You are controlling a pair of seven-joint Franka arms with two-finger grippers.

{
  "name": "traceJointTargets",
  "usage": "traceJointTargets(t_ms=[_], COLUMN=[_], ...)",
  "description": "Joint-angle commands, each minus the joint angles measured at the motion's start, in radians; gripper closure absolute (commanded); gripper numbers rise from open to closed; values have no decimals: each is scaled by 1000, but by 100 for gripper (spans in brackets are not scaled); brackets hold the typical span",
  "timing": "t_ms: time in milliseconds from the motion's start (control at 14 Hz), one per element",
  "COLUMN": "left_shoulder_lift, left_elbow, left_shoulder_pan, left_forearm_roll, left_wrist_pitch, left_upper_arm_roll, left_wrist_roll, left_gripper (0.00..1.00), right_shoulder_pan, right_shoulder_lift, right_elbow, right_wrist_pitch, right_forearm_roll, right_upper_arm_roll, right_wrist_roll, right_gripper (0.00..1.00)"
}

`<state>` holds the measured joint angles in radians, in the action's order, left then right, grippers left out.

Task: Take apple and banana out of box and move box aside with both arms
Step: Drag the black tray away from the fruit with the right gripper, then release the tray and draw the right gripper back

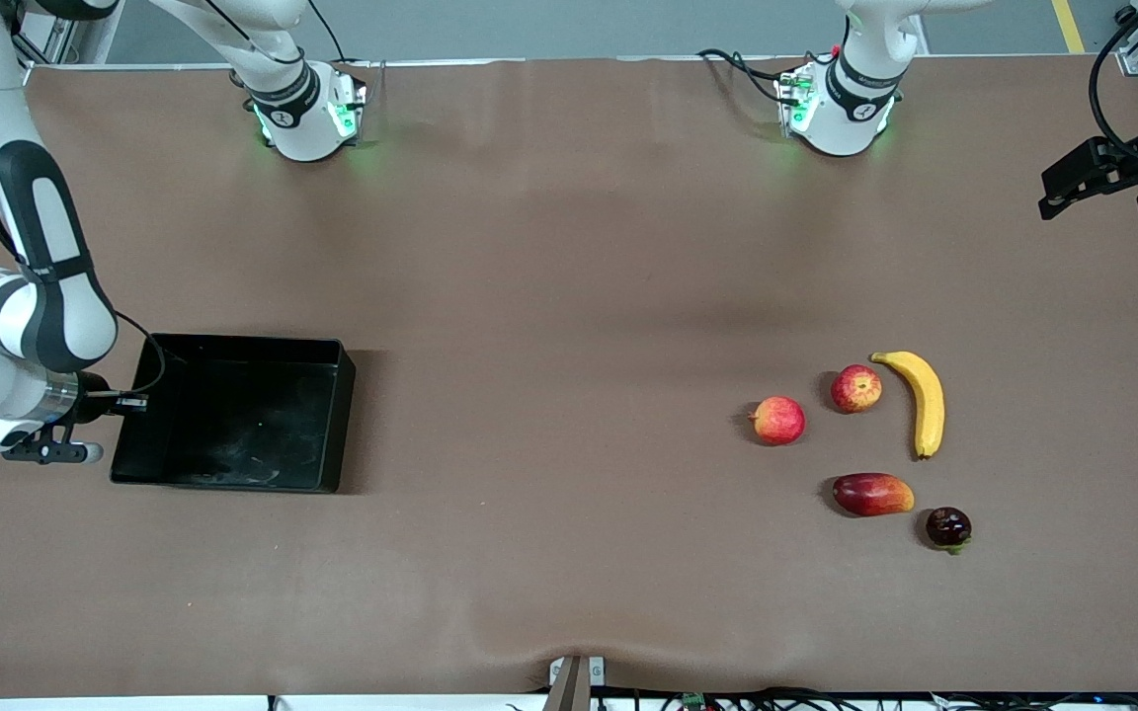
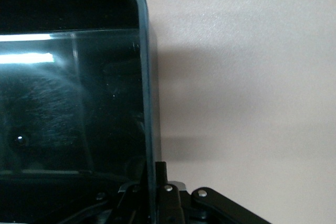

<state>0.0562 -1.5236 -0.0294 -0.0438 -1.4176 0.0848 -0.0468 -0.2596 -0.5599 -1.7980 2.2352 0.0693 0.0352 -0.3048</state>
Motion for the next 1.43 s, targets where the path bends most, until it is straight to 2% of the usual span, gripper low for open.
traceJointTargets(t_ms=[0,71,143,214,429,714,929,1143,1357], left_shoulder_lift=[-1,-4,-4,-3,-4,-9,-7,-7,-7], left_elbow=[2,0,0,0,2,0,0,2,2], left_shoulder_pan=[0,-1,-3,-3,-1,2,2,0,2], left_forearm_roll=[18,18,18,18,18,18,18,18,18], left_wrist_pitch=[8,8,8,8,8,8,8,8,8], left_upper_arm_roll=[-2,-2,-2,0,0,-2,0,0,0], left_wrist_roll=[-10,-10,-10,-10,-10,-10,-8,-8,-8], left_gripper=[0,0,0,0,0,0,0,0,0], right_shoulder_pan=[-32,-32,-30,-32,-24,9,74,111,167], right_shoulder_lift=[-23,-23,-23,-22,0,110,188,270,343], right_elbow=[5,5,5,8,17,67,156,149,147], right_wrist_pitch=[47,47,47,47,37,8,-196,-257,-376], right_forearm_roll=[30,30,29,27,29,17,14,14,14], right_upper_arm_roll=[-23,-23,-21,-21,-23,-24,-23,-24,-23], right_wrist_roll=[-74,-76,-82,-103,-123,-137,-126,-74,106], right_gripper=[100,100,69,1,0,0,0,0,0])
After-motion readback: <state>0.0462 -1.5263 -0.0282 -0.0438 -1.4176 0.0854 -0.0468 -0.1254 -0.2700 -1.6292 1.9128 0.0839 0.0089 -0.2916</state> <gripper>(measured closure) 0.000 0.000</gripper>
